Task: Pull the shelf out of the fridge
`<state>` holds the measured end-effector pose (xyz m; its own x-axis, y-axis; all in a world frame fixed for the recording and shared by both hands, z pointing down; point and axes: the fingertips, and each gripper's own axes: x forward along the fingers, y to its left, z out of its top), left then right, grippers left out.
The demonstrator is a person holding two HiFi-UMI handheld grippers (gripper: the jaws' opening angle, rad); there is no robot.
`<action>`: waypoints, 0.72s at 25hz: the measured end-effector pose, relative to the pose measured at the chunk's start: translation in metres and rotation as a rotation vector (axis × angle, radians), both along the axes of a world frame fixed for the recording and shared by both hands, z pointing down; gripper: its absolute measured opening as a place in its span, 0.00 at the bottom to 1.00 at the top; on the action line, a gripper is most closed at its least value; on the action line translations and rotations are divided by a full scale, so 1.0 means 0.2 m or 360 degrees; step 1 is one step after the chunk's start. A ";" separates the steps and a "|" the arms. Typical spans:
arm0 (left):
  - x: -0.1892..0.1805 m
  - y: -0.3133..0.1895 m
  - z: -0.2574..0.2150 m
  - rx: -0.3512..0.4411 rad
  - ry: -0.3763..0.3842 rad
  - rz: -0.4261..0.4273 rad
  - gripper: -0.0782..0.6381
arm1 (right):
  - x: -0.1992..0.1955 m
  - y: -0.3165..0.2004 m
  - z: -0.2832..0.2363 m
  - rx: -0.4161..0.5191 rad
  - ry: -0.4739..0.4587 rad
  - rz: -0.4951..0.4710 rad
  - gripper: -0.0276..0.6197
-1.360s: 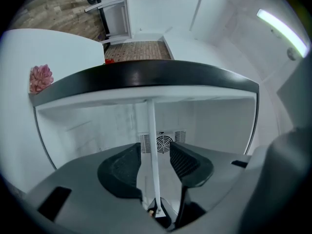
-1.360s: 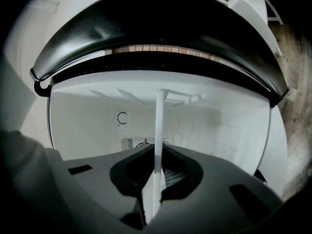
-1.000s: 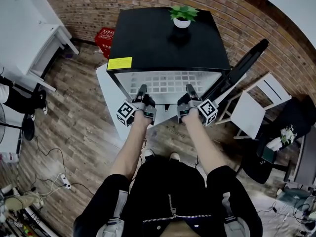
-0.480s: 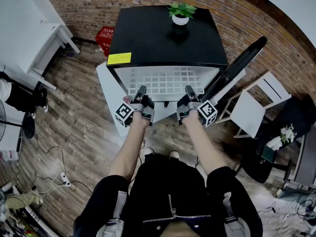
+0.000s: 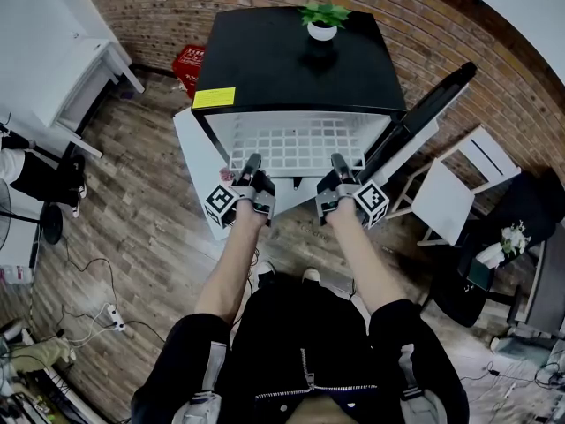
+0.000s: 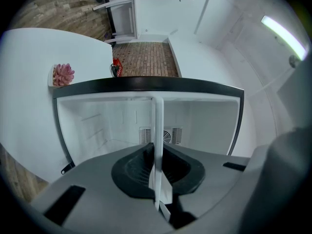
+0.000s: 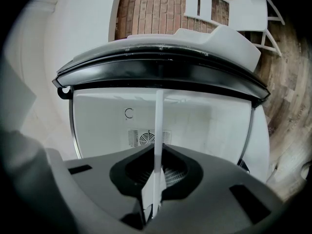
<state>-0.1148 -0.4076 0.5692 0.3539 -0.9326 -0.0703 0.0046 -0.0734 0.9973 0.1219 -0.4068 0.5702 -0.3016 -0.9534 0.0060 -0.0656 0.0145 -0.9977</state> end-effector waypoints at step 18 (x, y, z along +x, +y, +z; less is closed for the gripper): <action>0.01 0.11 -0.01 -0.0006 -0.0015 -0.0001 0.17 | 0.01 0.11 0.00 0.0000 0.0024 -0.0058 0.09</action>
